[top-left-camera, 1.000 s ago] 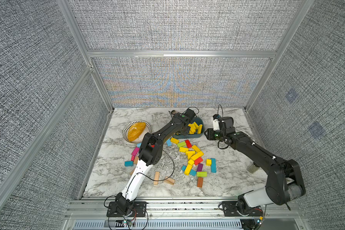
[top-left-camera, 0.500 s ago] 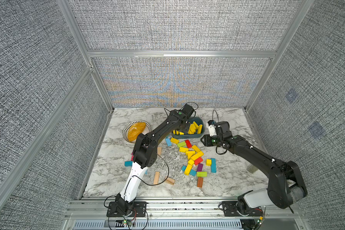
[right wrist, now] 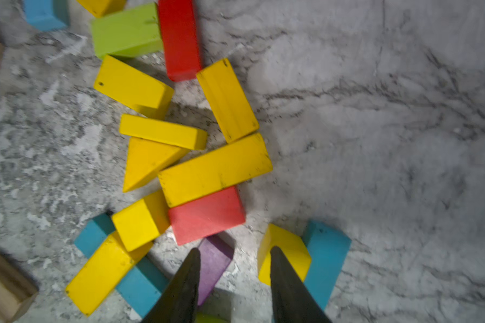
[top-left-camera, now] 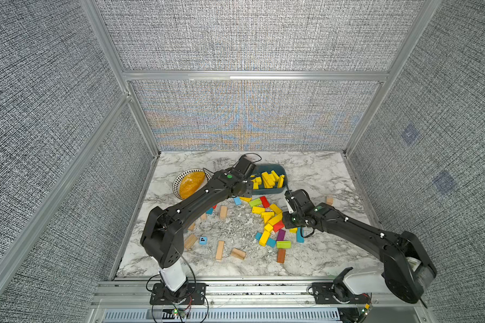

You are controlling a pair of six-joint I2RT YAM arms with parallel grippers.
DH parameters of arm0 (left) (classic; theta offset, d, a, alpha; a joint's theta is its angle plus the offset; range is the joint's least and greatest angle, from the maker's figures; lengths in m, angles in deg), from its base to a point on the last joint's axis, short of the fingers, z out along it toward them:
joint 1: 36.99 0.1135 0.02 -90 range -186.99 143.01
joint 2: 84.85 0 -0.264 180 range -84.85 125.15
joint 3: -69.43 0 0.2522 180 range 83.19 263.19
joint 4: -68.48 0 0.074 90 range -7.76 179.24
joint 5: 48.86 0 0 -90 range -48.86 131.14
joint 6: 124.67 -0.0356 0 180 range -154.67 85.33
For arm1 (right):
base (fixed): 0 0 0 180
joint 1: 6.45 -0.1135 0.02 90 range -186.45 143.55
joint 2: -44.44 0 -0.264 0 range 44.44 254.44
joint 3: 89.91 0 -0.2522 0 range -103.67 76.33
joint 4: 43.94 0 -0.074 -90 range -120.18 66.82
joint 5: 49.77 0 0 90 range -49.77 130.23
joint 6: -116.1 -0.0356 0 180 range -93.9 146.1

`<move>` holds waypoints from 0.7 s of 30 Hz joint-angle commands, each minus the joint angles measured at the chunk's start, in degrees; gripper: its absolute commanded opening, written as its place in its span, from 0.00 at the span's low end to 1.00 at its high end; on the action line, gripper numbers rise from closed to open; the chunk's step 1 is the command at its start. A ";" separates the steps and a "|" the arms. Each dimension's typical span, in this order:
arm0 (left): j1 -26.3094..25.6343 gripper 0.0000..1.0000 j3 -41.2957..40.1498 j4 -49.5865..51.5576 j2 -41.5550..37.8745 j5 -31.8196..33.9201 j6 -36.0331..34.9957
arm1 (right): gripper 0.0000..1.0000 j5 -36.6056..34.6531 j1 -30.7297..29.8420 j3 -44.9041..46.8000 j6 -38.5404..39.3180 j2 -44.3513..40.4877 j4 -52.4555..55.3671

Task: Pick out the yellow building blocks
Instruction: Pick up the building block from the center of the board.

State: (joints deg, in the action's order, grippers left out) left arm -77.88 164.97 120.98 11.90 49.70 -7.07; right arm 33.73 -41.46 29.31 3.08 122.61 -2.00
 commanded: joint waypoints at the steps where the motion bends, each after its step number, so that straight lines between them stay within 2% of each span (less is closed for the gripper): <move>1: -0.40 0.52 -6.25 -5.56 -4.55 0.90 6.08 | 0.44 -4.74 -0.23 2.79 -5.37 -1.24 1.87; 4: -0.60 0.52 -11.45 -7.46 -7.87 0.74 8.53 | 0.44 -2.98 -0.18 3.69 -6.87 -0.81 -0.33; 8: -0.69 0.52 -14.06 -7.18 -9.61 0.47 9.67 | 0.45 -2.28 -0.24 3.68 -8.18 1.28 -2.12; 21: -0.95 0.52 -14.37 -6.57 -9.92 1.20 9.95 | 0.44 -5.63 -0.16 3.53 -9.69 3.41 -2.58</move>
State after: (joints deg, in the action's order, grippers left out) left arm -78.86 150.35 115.10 1.85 50.23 2.83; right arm 29.25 -41.63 32.89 -5.75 125.82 -4.16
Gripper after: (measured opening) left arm 0.522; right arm 0.442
